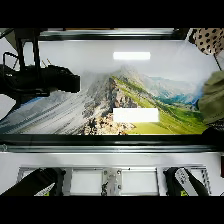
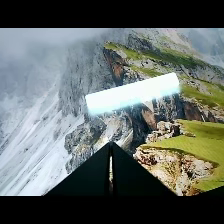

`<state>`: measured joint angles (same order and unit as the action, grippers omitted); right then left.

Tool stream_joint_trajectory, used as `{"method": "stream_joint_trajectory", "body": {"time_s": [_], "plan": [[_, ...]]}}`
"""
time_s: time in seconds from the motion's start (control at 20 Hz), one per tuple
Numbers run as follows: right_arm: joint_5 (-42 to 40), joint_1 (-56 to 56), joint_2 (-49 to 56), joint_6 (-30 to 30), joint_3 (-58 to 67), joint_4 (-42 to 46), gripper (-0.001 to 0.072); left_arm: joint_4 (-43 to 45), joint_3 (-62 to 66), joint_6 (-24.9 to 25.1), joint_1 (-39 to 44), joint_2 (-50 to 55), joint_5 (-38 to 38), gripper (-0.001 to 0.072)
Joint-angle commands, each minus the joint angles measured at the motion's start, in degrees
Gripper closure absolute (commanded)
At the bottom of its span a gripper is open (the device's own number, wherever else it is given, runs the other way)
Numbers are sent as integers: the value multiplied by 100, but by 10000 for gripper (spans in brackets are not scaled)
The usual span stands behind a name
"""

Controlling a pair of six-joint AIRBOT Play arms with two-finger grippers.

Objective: Fold the clothes and pants, and hang the long-sleeved shirts on hangers.

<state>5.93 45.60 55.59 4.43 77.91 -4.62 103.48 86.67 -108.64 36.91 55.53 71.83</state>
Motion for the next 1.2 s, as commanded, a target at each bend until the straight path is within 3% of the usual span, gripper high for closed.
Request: {"method": "stream_joint_trajectory", "body": {"time_s": [0.0,0.35,1.0,1.15], "plan": [[-688,4,529,2,807,118,712,4,4,2,-4,2,-2,696],[-1215,50,1220,2,1858,116,712,2,4,0,-4,2,-4,696],[-1488,348,1556,4,1893,83,712,-31,4,-24,2,0,0,696],[-1515,348,1727,2,1875,-323,712,-168,4,-22,4,0,-2,696]]}}
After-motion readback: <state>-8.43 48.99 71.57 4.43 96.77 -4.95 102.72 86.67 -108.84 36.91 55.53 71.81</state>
